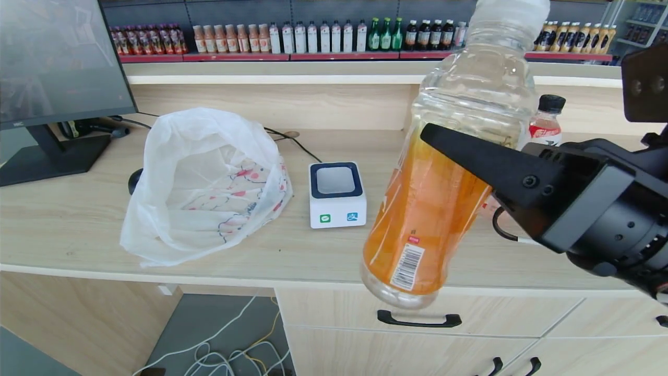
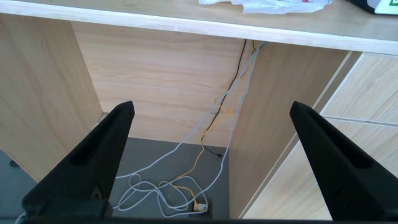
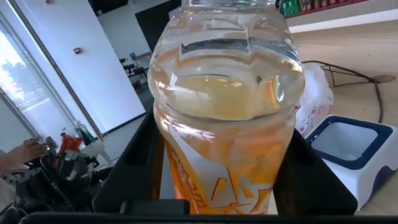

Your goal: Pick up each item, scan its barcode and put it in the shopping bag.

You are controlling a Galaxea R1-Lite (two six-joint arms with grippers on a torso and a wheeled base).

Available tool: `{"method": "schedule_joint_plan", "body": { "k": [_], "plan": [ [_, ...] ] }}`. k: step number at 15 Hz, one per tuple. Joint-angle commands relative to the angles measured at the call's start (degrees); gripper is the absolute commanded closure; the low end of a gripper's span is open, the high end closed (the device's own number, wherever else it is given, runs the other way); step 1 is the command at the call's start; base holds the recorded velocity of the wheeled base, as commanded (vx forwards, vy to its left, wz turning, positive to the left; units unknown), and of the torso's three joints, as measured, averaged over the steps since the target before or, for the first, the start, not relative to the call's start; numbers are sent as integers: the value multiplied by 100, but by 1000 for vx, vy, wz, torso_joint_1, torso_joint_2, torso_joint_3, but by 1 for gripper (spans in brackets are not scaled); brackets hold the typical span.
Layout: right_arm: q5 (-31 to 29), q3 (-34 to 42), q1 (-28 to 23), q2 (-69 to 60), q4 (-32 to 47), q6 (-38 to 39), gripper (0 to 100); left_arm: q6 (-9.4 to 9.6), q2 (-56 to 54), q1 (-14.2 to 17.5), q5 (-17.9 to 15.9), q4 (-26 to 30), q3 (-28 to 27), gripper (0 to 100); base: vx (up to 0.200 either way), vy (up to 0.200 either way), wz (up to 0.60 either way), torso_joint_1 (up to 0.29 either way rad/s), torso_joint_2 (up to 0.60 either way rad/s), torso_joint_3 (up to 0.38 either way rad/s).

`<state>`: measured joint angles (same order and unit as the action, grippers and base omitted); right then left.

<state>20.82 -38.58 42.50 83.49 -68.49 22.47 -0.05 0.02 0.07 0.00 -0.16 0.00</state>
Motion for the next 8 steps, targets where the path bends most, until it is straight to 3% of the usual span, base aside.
{"method": "schedule_joint_plan", "body": {
  "k": [1, 8],
  "plan": [
    [308, -378, -22, 264, 11, 267, 100, -4, -2, 1, 0, -2, 0, 0, 0, 0, 0, 0, 0, 0],
    [1135, -571, -92, 273, 11, 671, 100, -4, -2, 1, 0, -2, 0, 0, 0, 0, 0, 0, 0, 0]
  ]
}}
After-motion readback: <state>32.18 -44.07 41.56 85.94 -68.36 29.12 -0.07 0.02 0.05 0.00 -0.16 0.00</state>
